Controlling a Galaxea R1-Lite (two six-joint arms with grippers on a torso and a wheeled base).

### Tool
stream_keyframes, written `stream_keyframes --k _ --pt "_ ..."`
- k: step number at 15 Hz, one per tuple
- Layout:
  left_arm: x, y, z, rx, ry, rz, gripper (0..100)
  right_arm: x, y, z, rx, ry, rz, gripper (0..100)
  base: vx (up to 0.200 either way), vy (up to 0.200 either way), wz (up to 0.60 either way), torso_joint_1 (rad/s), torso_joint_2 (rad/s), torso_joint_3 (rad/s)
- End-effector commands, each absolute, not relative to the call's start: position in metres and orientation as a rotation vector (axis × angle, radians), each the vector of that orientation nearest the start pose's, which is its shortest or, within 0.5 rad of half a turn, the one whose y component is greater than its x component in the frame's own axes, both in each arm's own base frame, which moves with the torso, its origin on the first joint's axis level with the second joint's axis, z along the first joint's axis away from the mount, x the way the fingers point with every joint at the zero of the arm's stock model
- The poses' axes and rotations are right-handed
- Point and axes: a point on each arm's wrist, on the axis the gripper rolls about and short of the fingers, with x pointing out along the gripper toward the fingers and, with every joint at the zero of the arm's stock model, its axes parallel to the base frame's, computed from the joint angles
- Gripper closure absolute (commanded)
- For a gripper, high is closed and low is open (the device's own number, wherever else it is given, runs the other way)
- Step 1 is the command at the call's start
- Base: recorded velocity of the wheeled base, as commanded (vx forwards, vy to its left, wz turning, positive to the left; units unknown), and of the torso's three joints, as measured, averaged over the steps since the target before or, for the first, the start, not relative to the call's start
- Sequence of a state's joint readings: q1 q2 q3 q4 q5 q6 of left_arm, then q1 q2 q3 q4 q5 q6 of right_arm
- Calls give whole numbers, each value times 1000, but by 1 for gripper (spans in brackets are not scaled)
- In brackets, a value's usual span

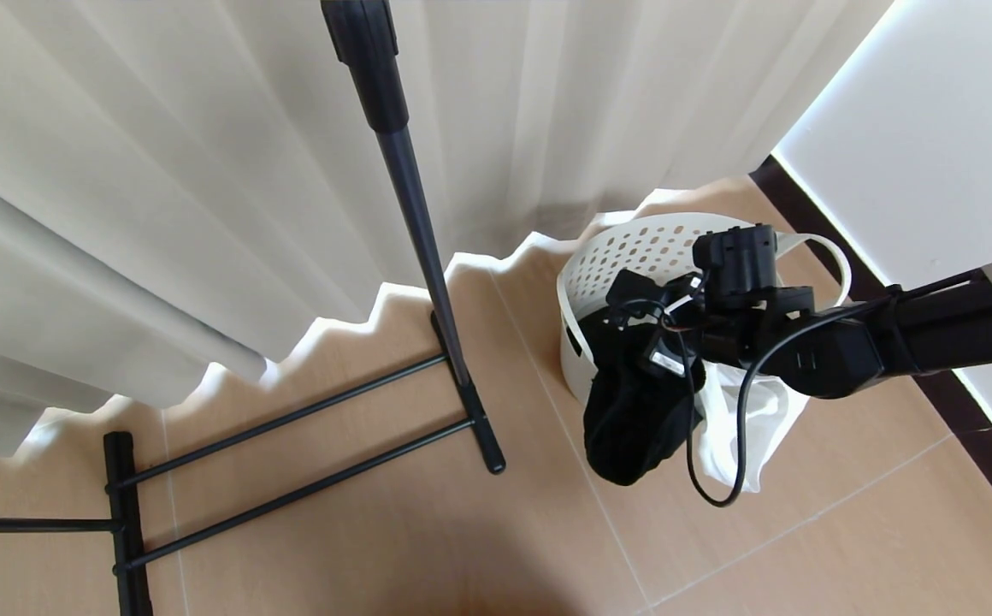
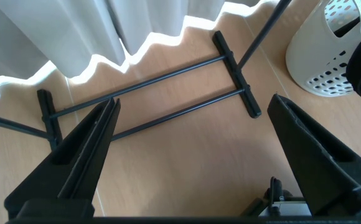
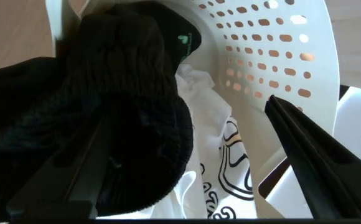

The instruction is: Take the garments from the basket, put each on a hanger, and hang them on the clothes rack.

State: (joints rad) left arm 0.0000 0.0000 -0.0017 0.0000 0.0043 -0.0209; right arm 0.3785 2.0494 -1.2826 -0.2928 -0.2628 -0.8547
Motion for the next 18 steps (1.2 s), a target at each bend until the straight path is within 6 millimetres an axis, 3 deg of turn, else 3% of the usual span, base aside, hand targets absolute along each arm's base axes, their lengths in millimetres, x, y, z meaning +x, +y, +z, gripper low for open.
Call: stream_keyframes --k 1,3,4,7,9,10,11,12,14,15,16,17,18 --pt "-23 0 76 -21 -2 5 0 387 147 145 -988 388 307 0 0 0 0 0 0 0" --pt "-23 0 76 -21 -2 5 0 390 148 144 -980 384 304 0 0 0 0 0 0 0" --pt "-23 0 76 -21 -2 5 0 393 149 141 -953 385 297 100 0 0 0 0 0 0" --pt "-23 0 76 -21 -2 5 0 385 147 153 -739 388 249 100 0 0 0 0 0 0" --pt "-23 0 76 -21 -2 5 0 358 139 178 -540 385 216 100 0 0 0 0 0 0" --pt "-23 0 76 -21 -2 5 0 332 139 195 -400 363 214 100 0 0 0 0 0 0" --pt "-23 0 76 -21 -2 5 0 332 139 195 -400 363 214 100 0 0 0 0 0 0" --pt "-23 0 76 -21 -2 5 0 278 137 236 -179 269 230 100 0 0 0 0 0 0" --pt "-23 0 76 -21 -2 5 0 207 128 276 -24 139 318 100 0 0 0 0 0 0" --pt "-23 0 76 -18 -2 5 0 179 123 282 -1 106 370 100 0 0 0 0 0 0" --pt "-23 0 76 -17 -2 3 0 159 116 274 -4 109 404 100 0 0 0 0 0 0" --pt "-23 0 76 -14 -2 2 0 146 110 266 -11 119 425 100 0 0 0 0 0 0" --pt "-23 0 76 -15 -2 0 0 146 111 264 -17 122 431 100 0 0 0 0 0 0"
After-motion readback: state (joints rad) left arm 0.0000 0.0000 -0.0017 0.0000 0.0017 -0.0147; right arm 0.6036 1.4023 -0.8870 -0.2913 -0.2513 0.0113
